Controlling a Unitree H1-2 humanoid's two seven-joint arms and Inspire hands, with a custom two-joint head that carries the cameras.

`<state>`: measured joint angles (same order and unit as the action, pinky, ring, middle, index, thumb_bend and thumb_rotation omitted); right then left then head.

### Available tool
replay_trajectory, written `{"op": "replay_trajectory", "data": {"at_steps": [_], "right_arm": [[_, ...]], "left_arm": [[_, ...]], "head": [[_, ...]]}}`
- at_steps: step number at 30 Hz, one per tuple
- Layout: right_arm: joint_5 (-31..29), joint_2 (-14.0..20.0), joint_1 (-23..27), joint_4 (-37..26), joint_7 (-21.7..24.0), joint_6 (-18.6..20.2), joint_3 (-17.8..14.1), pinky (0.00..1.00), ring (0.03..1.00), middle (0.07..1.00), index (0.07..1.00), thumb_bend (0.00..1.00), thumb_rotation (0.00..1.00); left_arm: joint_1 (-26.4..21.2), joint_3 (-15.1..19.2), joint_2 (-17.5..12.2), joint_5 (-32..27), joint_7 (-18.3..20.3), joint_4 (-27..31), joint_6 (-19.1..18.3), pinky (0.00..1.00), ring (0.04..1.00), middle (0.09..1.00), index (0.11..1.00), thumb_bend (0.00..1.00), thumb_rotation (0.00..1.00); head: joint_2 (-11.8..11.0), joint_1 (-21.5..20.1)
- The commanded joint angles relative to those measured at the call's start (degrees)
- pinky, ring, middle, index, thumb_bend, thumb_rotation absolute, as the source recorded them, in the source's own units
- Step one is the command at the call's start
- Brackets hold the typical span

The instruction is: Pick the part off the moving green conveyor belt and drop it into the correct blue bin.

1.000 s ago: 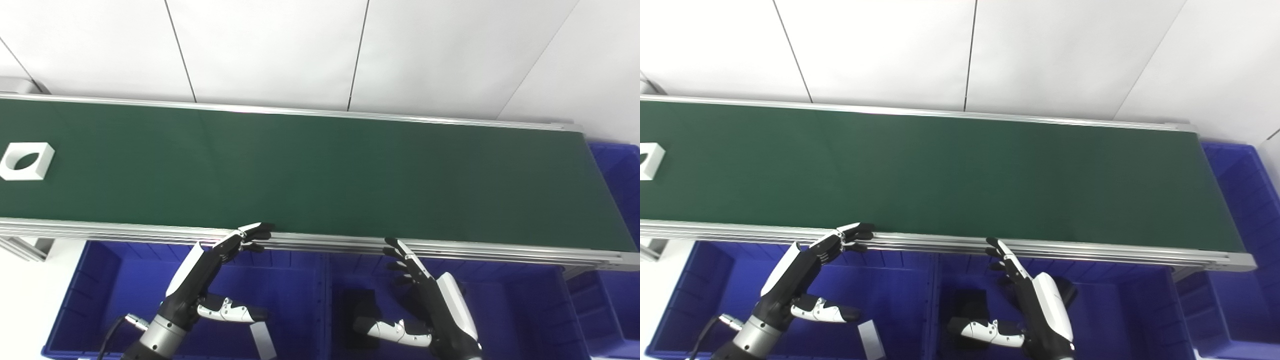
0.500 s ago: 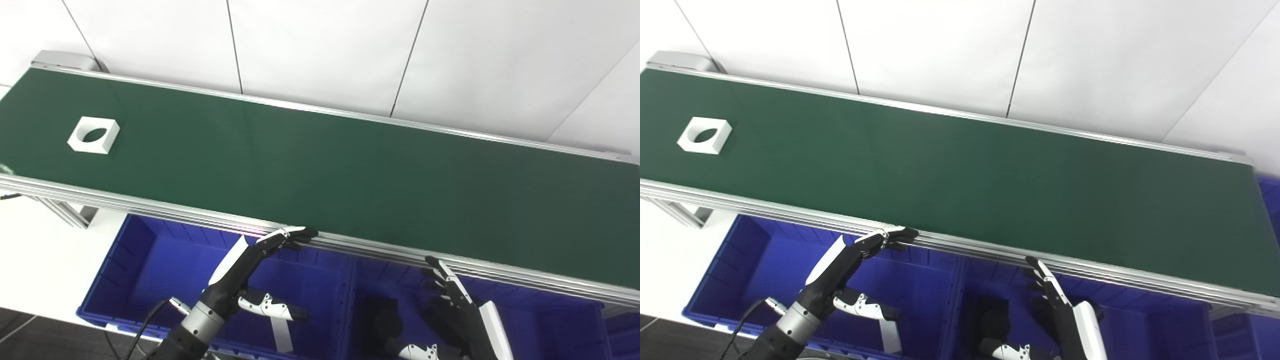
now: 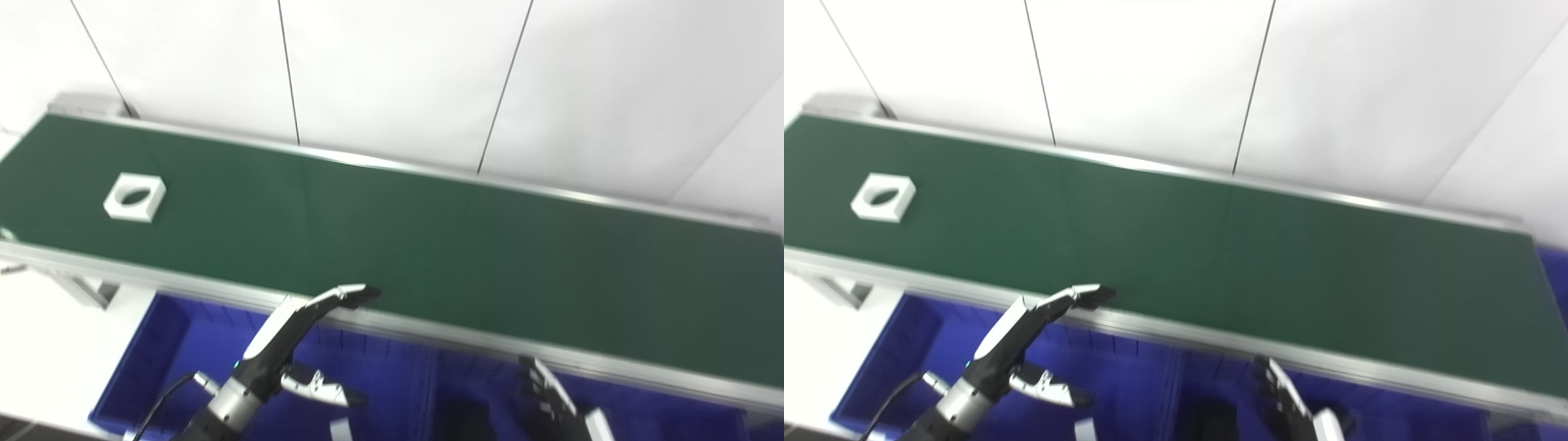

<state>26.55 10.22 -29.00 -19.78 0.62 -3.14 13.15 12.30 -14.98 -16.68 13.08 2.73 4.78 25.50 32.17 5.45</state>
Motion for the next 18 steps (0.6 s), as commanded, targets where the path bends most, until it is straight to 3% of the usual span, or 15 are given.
{"op": "replay_trajectory", "data": {"at_steps": [1,5,18], "right_arm": [[-0.33,-0.07,0.06,-0.55,-0.87,-3.51,-0.01,0.67,0.79,0.842,0.905,0.94,0.23],[0.29,-0.09,0.36,0.27,-1.28,-3.91,0.1,0.67,0.792,0.846,0.902,0.94,0.23],[1.03,0.2,1.53,3.32,-2.63,-6.21,0.09,0.63,0.759,0.824,0.879,0.97,0.24]], "left_arm": [[-1.99,0.81,-1.44,0.2,-0.84,2.4,1.37,0.74,0.797,0.822,0.804,1.0,0.51],[-3.95,1.64,-3.12,-1.46,0.34,2.49,1.39,0.69,0.766,0.811,0.792,1.0,0.48],[-7.79,5.28,-8.41,-2.5,5.13,4.33,1.32,0.76,0.824,0.852,0.828,0.98,0.39]], "head": [[-0.35,0.02],[-1.49,0.07],[-3.66,1.49]]}}
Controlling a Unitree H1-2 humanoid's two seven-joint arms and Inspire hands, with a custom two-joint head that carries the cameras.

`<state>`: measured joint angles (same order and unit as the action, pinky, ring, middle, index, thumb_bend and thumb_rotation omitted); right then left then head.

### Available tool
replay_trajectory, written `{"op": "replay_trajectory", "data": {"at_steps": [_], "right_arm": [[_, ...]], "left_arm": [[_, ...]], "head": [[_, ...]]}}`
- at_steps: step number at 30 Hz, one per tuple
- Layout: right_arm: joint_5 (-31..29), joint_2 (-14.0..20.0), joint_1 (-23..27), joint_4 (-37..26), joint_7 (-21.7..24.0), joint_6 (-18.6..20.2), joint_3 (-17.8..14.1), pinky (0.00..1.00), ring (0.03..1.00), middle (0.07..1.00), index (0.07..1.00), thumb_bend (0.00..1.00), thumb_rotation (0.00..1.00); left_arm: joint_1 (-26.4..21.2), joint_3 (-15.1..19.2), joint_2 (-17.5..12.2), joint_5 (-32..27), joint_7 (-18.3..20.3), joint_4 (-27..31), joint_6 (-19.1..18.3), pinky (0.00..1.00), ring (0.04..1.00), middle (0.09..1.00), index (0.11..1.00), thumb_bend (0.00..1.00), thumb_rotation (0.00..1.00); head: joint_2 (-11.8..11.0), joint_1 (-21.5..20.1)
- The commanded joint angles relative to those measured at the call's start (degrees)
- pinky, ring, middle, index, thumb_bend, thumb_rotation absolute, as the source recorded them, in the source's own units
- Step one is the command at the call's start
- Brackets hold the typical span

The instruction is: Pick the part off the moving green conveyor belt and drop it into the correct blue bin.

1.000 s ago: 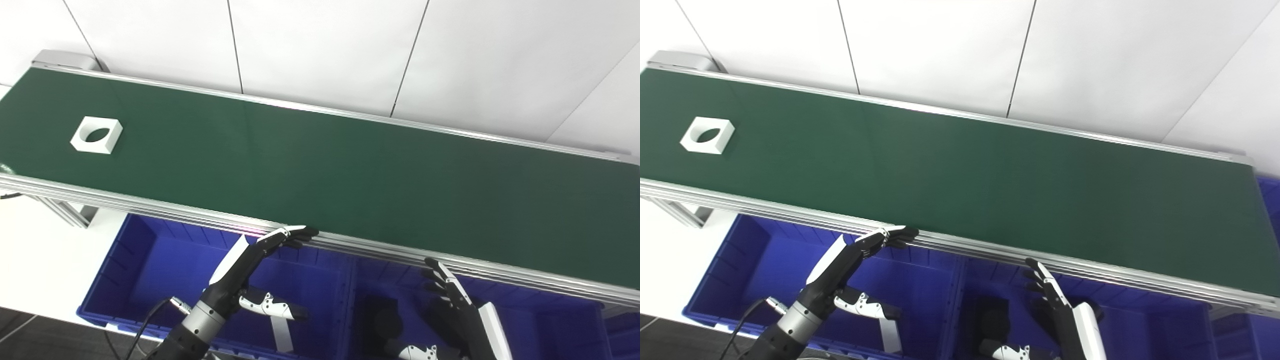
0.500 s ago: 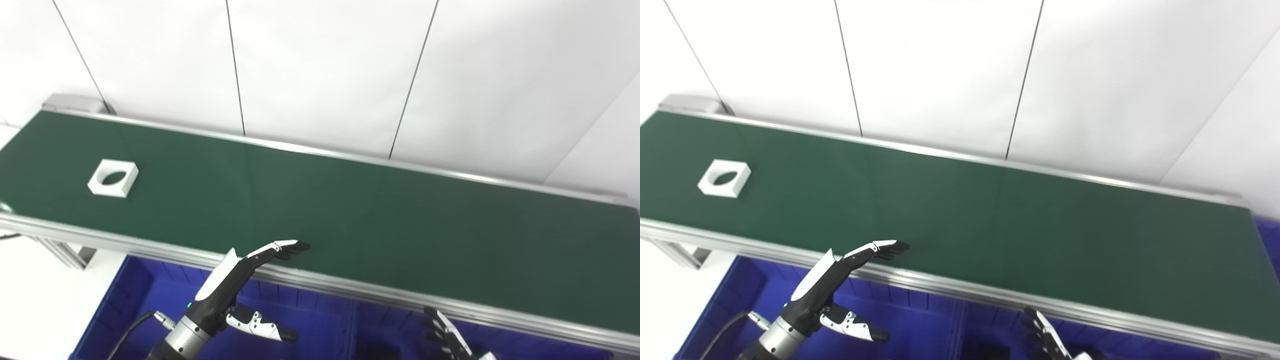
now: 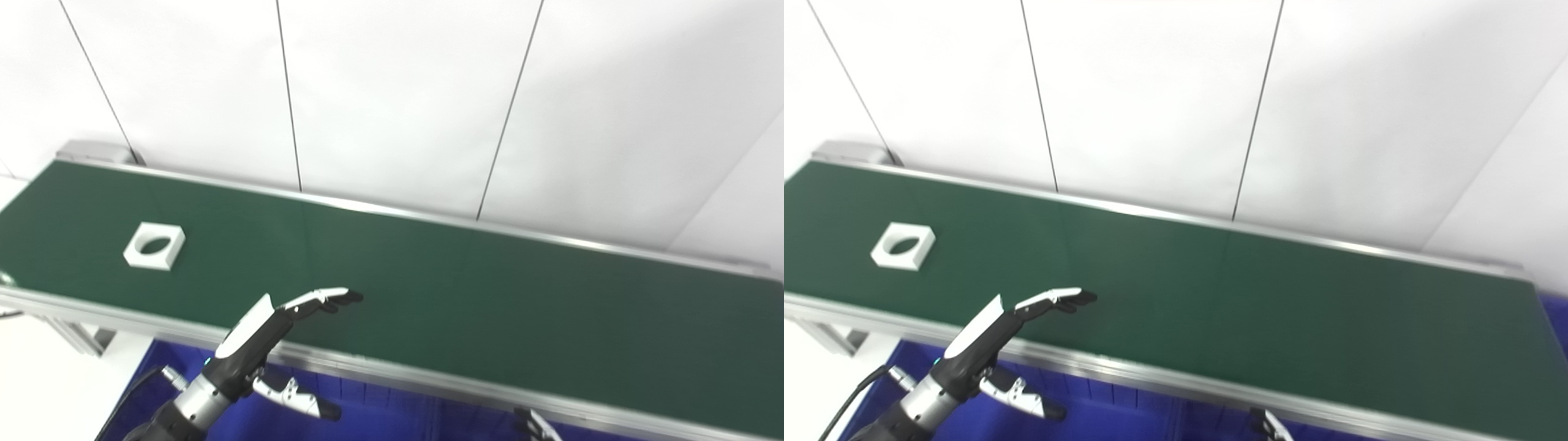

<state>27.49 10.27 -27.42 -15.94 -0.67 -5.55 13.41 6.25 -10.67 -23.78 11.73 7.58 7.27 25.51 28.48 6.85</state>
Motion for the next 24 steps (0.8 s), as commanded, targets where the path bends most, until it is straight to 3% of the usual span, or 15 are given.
{"op": "replay_trajectory", "data": {"at_steps": [1,7,13,17,24], "right_arm": [[0.12,0.19,0.03,-0.28,-1.47,-4.01,-0.22,0.63,0.758,0.822,0.877,0.97,0.25],[-0.78,-0.03,0.37,0.19,-1.13,-3.61,-0.66,0.63,0.751,0.821,0.876,0.98,0.22],[-1.14,0.34,0.52,0.88,-1.33,-4.28,-1.01,0.67,0.785,0.826,0.884,0.96,0.21],[-1.55,0.37,0.45,1.46,-1.99,-5.51,-1.4,0.67,0.777,0.819,0.883,0.96,0.2],[-2.8,0.66,0.5,2.42,-1.94,-7.85,-2.42,0.65,0.77,0.816,0.884,0.95,0.18]], "left_arm": [[-2.07,1.26,-1.53,-1.21,0.59,1.89,1.31,0.76,0.823,0.852,0.827,0.98,0.38],[-5.5,4.18,-3.88,1.29,3.23,3.09,0.23,0.78,0.842,0.864,0.834,0.97,0.4],[-7.95,6.37,-4.5,6.52,3.38,3.78,-0.36,0.69,0.778,0.842,0.818,0.96,0.45],[-9.02,7.33,-4.69,8.71,3.51,3.71,-0.95,0.68,0.771,0.84,0.822,0.95,0.46],[-11.43,7.94,-6.17,12.85,6.49,5.51,-7.1,0.71,0.797,0.86,0.845,0.94,0.47]], "head": [[-0.22,0.41],[-1.19,2.65],[-1.88,4.35],[-1.94,5.46],[-2.26,7.95]]}}
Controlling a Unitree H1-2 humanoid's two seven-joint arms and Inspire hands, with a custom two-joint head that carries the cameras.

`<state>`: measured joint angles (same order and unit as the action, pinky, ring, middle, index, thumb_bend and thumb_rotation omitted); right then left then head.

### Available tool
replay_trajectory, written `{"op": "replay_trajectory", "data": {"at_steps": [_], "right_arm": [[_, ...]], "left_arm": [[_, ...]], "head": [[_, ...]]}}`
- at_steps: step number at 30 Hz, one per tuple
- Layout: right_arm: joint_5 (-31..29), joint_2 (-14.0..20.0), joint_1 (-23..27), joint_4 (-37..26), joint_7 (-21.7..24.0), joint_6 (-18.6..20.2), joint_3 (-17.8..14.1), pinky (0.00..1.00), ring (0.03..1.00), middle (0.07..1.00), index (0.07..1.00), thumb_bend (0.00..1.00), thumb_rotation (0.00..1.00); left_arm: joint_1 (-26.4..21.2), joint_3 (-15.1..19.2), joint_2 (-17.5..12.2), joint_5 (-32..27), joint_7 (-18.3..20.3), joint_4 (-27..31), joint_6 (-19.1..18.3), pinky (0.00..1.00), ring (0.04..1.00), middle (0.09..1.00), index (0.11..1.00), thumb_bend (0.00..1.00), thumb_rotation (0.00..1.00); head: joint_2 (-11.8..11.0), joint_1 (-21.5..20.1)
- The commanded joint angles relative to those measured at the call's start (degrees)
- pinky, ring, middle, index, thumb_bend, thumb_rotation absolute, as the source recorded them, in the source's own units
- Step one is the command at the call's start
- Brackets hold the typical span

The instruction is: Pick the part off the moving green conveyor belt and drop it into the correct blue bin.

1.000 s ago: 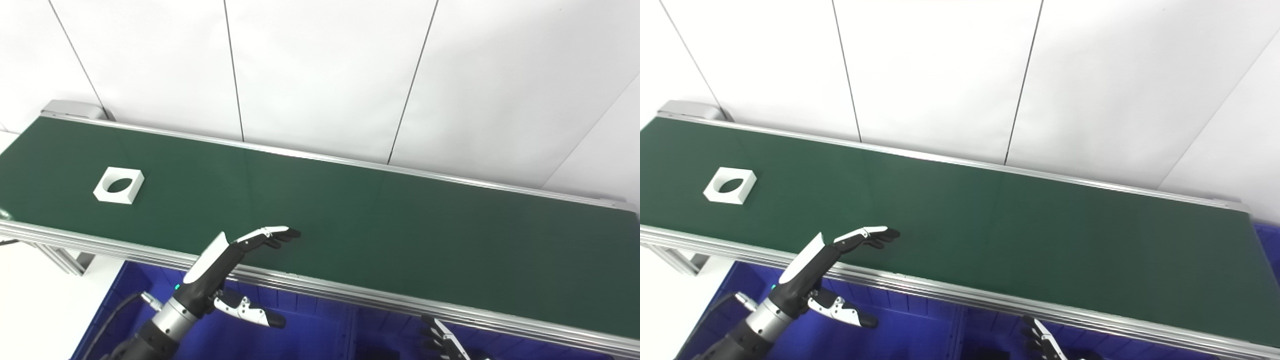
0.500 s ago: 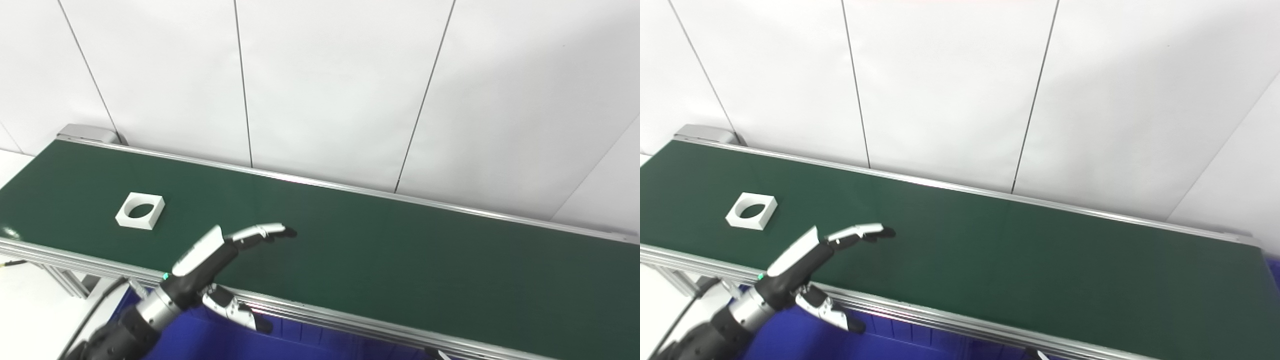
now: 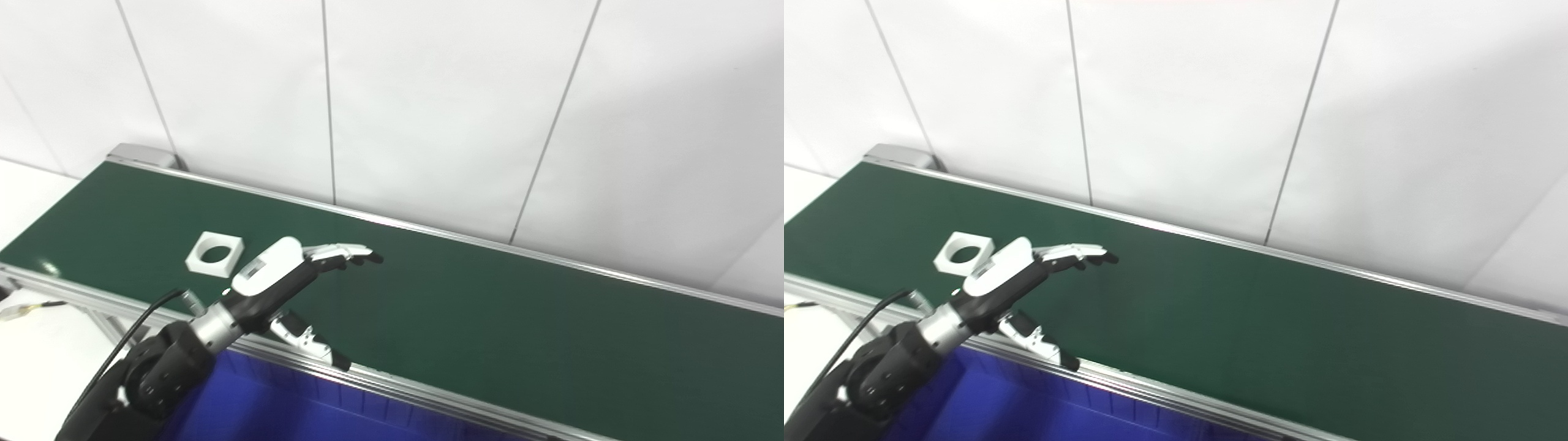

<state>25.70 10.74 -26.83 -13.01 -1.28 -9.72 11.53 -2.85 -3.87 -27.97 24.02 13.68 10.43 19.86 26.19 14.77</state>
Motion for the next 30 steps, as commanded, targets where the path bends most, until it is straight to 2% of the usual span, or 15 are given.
{"op": "replay_trajectory", "data": {"at_steps": [1,6,10,13,17,18,22,26,30], "right_arm": [[-1.09,0.15,-0.09,-0.38,-1.41,-3.94,-0.69,0.64,0.767,0.815,0.882,0.96,0.18],[-1.41,0.17,-0.27,-1.01,-0.81,-3.19,-1.09,0.65,0.77,0.819,0.886,0.96,0.17],[-1.63,-0.1,-0.48,-1.84,-0.73,-2.59,-1.24,0.64,0.765,0.815,0.888,0.98,0.15],[-2.63,-0.17,-0.61,-2.28,-0.28,-2.28,-1.3,0.66,0.78,0.825,0.896,0.97,0.12],[-2.5,-0.3,-0.35,-1.25,-0.87,-3.38,-1.49,0.65,0.765,0.815,0.883,0.98,0.15],[-2.24,-0.32,-0.35,-1.08,-1.03,-3.46,-1.52,0.61,0.744,0.815,0.881,0.97,0.16],[-2.45,-0.29,-0.44,-0.86,-1.11,-4.21,-1.48,0.58,0.741,0.814,0.882,0.95,0.15],[-2.97,-0.4,-0.58,-0.9,-1.12,-4.53,-1.51,0.61,0.751,0.812,0.883,0.95,0.17],[-2.69,-0.4,-0.7,-0.96,-1.17,-4.76,-1.62,0.6,0.746,0.806,0.88,0.96,0.18]], "left_arm": [[-2.67,1.18,-2.19,0.91,0.91,2.55,-2.32,0.71,0.801,0.863,0.849,0.94,0.47],[-4.48,1.36,-3.12,0.89,2.3,1.16,-5.07,0.74,0.826,0.882,0.868,0.92,0.48],[-5.76,1.91,-2.99,0.16,1.52,-2.25,-5.3,0.75,0.827,0.879,0.87,0.92,0.45],[-6.83,2.14,-2.99,0.68,0.17,-6.03,-3.98,0.75,0.825,0.874,0.869,0.91,0.44],[-8.47,2.43,-2.82,-0.35,-1.82,-12.23,-0.9,0.76,0.832,0.871,0.862,0.91,0.42],[-9.05,2.43,-2.85,-0.33,-2.6,-14.38,0.21,0.77,0.836,0.869,0.863,0.9,0.41],[-10.84,2.2,-3.1,0.46,-4.79,-20.37,2.35,0.78,0.844,0.871,0.866,0.9,0.41],[-12.15,1.87,-3.34,2.15,-6.21,-24.11,1.86,0.78,0.847,0.875,0.87,0.92,0.44],[-13.26,1.58,-3.6,3.16,-6.93,-26.59,2.06,0.74,0.819,0.877,0.877,0.91,0.41]], "head": [[0.11,0.31],[0.23,0.6],[0.39,0.43],[0.65,0.34],[0.75,0.11],[0.71,0.06],[0.86,-0.34],[0.89,-0.38],[0.95,-0.33]]}}
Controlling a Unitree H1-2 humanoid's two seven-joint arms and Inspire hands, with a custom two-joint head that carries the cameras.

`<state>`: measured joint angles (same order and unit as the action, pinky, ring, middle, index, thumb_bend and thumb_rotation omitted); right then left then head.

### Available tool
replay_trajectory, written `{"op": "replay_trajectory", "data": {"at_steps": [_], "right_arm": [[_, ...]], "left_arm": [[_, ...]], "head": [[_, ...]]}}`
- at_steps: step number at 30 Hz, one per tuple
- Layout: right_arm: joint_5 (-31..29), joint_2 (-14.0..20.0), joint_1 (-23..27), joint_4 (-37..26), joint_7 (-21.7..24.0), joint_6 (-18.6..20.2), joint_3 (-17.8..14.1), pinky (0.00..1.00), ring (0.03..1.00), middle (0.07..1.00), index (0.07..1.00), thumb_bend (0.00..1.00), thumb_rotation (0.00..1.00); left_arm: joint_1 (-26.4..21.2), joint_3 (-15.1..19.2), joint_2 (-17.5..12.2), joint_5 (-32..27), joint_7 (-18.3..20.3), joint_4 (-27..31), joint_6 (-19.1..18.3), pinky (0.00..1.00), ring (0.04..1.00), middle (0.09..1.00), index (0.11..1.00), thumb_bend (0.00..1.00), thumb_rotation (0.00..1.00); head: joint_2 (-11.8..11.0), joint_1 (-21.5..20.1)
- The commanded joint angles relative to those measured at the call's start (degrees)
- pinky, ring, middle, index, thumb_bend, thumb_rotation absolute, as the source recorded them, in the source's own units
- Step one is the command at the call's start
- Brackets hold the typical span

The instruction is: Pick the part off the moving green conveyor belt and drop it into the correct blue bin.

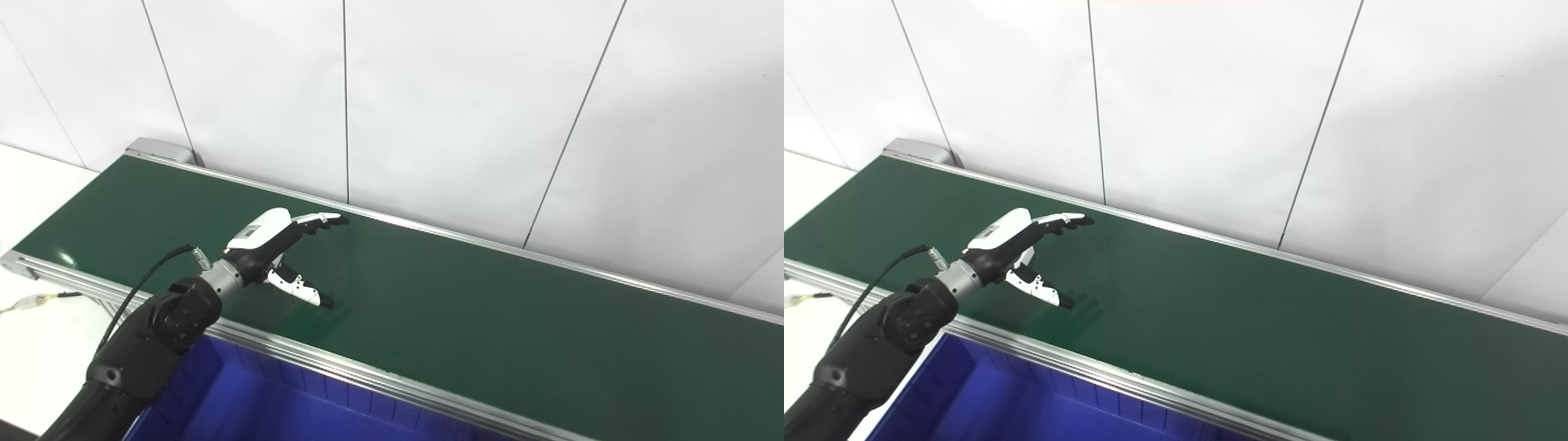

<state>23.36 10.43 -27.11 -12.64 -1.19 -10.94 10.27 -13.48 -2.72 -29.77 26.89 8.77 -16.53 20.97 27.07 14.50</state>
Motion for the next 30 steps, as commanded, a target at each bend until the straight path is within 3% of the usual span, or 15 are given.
{"op": "replay_trajectory", "data": {"at_steps": [1,9,13,16,23,30], "right_arm": [[-0.46,-0.12,-0.45,-1.38,-1.17,-3.47,-0.39,0.6,0.747,0.807,0.88,0.96,0.18],[-1.8,-0.06,-0.36,-0.69,-0.9,-5.06,-0.54,0.59,0.738,0.805,0.878,0.96,0.15],[-0.84,-0.06,-0.57,-1.19,-0.87,-4.25,-0.63,0.59,0.744,0.805,0.874,0.96,0.17],[-1.12,0.04,-0.55,-1.19,-0.72,-4.63,-0.58,0.59,0.74,0.806,0.877,0.96,0.15],[-1.58,0.07,-0.49,-1.13,-0.68,-4.9,-0.69,0.57,0.724,0.798,0.873,0.96,0.15],[-0.99,0.19,-0.43,-1.08,-0.88,-5.16,-0.77,0.55,0.712,0.792,0.873,0.96,0.15]], "left_arm": [[-3.0,0.39,-1.86,0.27,-2.1,-0.41,0.98,0.73,0.819,0.88,0.879,0.91,0.4],[-5.98,-0.89,-2.42,2.36,-1.98,-5.21,-1.57,0.76,0.858,0.921,0.901,0.94,0.32],[-7.69,-1.98,-2.74,5.12,-4.84,-8.91,-1.05,0.93,0.964,0.937,0.904,0.97,0.28],[-8.48,-2.65,-3.16,7.24,-6.31,-9.8,-1.77,0.98,0.998,0.958,0.908,0.97,0.24],[-10.06,-4.46,-4.55,10.82,-7.39,-10.84,-3.73,0.99,0.999,0.974,0.93,0.99,0.24],[-11.49,-6.84,-5.73,12.1,-5.91,-13.41,-5.59,0.99,0.989,0.962,0.933,1.0,0.21]], "head": [[0.07,-0.06],[0.02,0.02],[0.02,0.0],[0.05,0.07],[0.1,0.24],[0.28,0.23]]}}
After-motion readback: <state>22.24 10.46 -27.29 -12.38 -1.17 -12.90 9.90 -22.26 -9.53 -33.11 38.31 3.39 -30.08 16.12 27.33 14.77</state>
